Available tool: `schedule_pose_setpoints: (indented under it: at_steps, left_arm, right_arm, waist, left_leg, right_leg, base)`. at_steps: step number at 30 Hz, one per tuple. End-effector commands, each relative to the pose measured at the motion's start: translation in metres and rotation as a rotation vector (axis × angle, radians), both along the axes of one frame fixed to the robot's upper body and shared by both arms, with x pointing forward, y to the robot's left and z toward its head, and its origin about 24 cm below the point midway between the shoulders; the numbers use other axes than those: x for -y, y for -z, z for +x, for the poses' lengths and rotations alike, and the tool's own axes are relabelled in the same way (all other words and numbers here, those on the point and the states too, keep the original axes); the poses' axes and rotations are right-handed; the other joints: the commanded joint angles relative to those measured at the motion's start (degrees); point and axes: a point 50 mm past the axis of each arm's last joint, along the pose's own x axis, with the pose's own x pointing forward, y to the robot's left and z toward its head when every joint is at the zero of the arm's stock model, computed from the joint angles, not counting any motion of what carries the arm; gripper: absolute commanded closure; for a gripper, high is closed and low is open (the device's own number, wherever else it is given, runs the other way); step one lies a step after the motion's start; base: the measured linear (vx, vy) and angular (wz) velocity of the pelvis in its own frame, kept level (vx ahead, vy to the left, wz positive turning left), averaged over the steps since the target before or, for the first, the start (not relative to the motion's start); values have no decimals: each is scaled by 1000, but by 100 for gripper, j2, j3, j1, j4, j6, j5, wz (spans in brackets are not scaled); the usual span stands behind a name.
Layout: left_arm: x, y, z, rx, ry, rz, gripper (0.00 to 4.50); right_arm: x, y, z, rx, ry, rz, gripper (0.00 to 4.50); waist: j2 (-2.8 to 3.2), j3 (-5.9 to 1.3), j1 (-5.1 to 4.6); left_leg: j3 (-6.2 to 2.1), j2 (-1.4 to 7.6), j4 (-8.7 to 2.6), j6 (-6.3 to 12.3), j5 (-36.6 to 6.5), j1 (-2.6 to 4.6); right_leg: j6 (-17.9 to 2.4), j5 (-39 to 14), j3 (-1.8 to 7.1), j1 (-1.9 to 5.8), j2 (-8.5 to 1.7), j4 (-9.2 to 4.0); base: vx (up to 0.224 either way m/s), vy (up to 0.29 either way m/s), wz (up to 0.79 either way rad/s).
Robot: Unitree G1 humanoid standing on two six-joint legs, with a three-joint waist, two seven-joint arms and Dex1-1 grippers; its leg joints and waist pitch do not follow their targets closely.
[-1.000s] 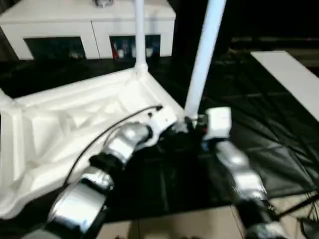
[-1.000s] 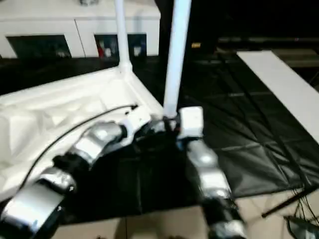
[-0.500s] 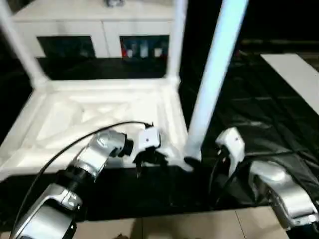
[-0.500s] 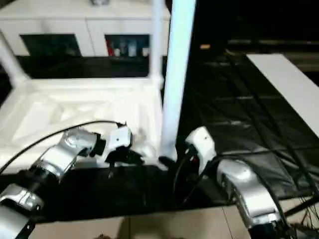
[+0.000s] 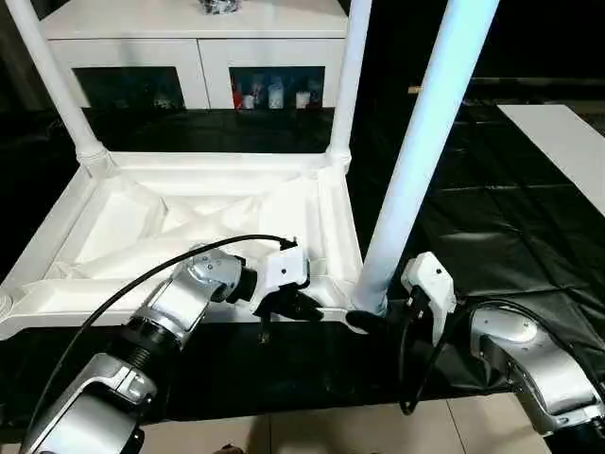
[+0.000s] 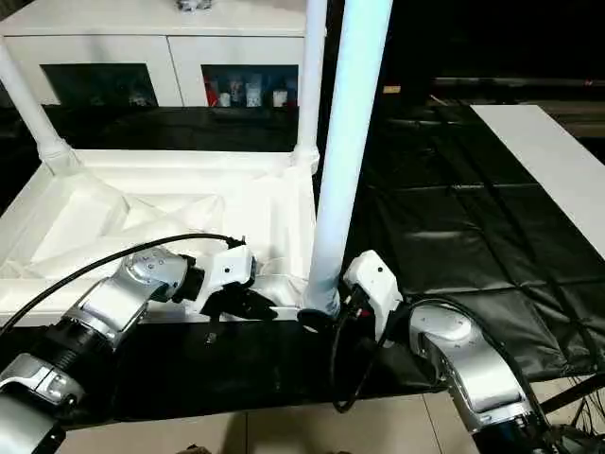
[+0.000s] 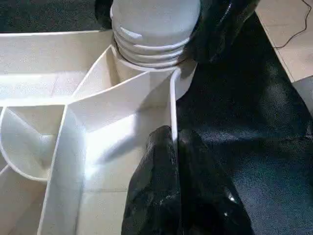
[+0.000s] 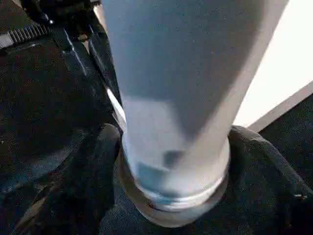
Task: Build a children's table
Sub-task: Rotate leg to tighten
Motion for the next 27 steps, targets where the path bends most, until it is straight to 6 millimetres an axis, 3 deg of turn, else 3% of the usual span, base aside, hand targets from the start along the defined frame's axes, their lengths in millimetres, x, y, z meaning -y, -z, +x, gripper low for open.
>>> schedule_pose_setpoints:
  at_steps: [1,5,12,16,18,21,22,24,25,27]
  left_arm:
    - [3,-4,0,25,22,16,450]
    - [3,-4,0,24,18,19,450]
    - [4,-4,3,26,-15,3,450]
    - [18,0,22,83,-248,-56,450]
    - [21,1,28,115,-317,-44,450]
    - [30,2,37,121,-444,-60,450]
    - [33,2,41,123,-493,-64,450]
    - [41,1,47,149,-584,-63,450]
    - [43,2,48,156,-601,-61,450]
    - [50,1,54,204,-686,-64,450]
  right_arm:
    - [1,-2,1,10,-17,-24,139]
    - [3,-1,1,8,-24,-34,171]
    - [0,3,9,13,61,1,178]
    - [-9,19,35,20,462,43,179]
    - [-12,23,40,19,571,49,180]
    - [-23,29,50,-19,729,93,180]
    - [-28,30,54,-32,780,108,180]
    - [-45,29,64,-35,848,119,180]
    - [-49,28,66,-29,854,118,180]
    - [-66,25,73,-17,909,111,180]
  waist:
    - [-48,-349,-11]
    - [-58,-354,-13]
    - [-62,-348,-29]
    - [-68,-332,-124]
    - [-62,-345,-177]
    - [-49,-360,-206]
    - [-53,-377,-204]
    - [-35,-377,-223]
    - [-39,-396,-218]
    - [-36,-408,-208]
  left_leg:
    - [-116,306,-455,270,-1339,52]
    - [-116,307,-452,278,-1334,52]
    - [-113,299,-447,288,-1342,49]
    - [-142,251,-456,29,-1636,57]
    - [-168,256,-473,-52,-1657,54]
    - [-134,254,-458,12,-1612,64]
    - [-138,233,-451,30,-1471,35]
    - [-131,237,-445,21,-1444,60]
    - [-135,226,-439,25,-1370,54]
    - [-118,234,-425,86,-1137,51]
  right_leg:
    - [-1139,-1673,263,252,-335,-420]
    - [-1147,-1664,262,256,-336,-418]
    - [-1162,-1745,256,248,-336,-420]
    - [-921,-2553,219,198,-335,-502]
    - [-851,-2549,216,211,-337,-512]
    - [-973,-2142,247,196,-325,-490]
    - [-1005,-1988,238,228,-318,-470]
    - [-1079,-1888,238,194,-317,-468]
    - [-1097,-1798,230,235,-318,-453]
    - [-1156,-1339,244,243,-307,-417]
  base:
    - [0,0,0]
    - [0,0,0]
    - [0,0,0]
    - [0,0,0]
    - [0,0,0]
    - [0,0,0]
    - [0,0,0]
    - [0,0,0]
    - [0,0,0]
    - [0,0,0]
